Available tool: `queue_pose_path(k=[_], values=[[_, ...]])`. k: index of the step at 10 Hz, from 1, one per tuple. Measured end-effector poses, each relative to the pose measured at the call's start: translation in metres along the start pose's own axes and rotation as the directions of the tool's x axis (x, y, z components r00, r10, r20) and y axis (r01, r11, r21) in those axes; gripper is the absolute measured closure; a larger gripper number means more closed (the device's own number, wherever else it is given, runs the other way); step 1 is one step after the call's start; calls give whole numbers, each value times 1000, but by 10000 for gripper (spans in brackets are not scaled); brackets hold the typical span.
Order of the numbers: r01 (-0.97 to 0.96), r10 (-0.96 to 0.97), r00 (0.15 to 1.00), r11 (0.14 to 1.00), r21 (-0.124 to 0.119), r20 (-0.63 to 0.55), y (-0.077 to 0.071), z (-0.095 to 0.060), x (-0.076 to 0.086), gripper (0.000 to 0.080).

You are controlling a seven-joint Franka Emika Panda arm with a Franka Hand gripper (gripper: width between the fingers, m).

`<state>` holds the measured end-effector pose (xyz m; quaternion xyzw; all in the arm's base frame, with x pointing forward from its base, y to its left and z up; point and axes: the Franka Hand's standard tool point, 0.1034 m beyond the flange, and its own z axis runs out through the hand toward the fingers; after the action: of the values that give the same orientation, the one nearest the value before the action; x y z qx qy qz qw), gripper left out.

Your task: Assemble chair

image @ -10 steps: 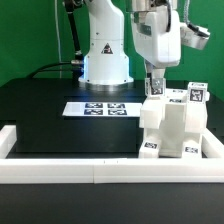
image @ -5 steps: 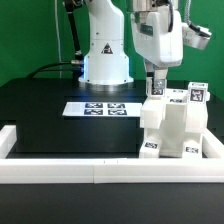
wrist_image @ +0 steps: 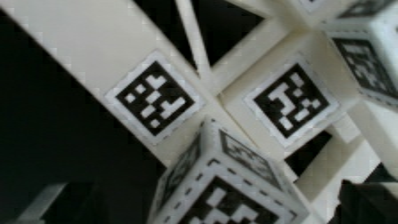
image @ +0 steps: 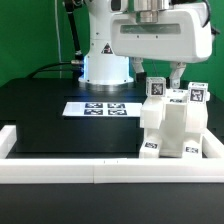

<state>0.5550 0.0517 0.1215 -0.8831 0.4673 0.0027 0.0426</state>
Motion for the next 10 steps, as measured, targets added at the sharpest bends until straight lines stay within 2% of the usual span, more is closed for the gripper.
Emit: queue_pose_path(k=[4, 5, 6, 10], values=[[291, -291, 957, 957, -3, 0, -1, 1, -2, 151], [400, -400, 916, 916, -4, 1, -1, 1, -2, 151], [427, -427, 904, 904, -4, 1, -1, 1, -2, 151], [654, -654, 757, 757, -6, 4, 0, 2, -1, 151]])
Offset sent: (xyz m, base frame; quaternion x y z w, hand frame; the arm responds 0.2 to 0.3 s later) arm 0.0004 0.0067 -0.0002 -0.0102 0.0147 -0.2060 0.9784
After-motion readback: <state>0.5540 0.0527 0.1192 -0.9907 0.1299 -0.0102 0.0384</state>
